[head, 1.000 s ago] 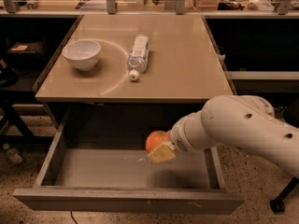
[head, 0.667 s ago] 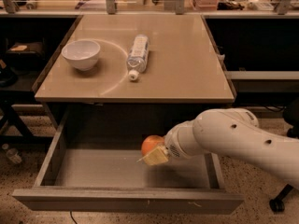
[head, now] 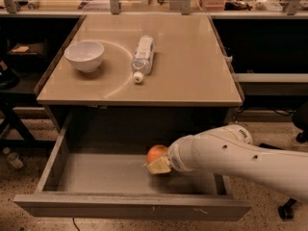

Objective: Place orange into top drawer

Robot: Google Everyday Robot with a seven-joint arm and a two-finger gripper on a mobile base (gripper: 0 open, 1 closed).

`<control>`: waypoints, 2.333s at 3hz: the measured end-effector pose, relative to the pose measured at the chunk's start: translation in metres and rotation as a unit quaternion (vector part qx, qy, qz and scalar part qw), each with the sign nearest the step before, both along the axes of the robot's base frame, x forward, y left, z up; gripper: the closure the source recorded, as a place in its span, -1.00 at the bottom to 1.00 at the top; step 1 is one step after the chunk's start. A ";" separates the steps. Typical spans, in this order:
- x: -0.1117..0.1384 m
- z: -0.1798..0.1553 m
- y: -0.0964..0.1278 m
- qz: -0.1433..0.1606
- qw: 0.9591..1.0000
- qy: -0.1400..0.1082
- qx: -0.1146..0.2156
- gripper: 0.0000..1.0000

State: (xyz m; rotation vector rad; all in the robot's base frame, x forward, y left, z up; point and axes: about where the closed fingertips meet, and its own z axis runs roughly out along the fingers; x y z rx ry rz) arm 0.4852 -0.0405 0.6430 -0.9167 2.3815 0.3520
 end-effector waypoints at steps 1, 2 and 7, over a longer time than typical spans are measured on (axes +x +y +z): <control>-0.001 -0.020 -0.002 -0.014 1.000 0.007 -0.001 1.00; -0.001 -0.033 -0.005 -0.024 1.000 0.013 -0.001 1.00; -0.001 -0.042 -0.008 -0.032 0.999 0.020 -0.001 -0.75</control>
Offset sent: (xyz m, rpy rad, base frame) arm -0.0016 -0.0055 -0.0565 -0.0011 0.0467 -0.0747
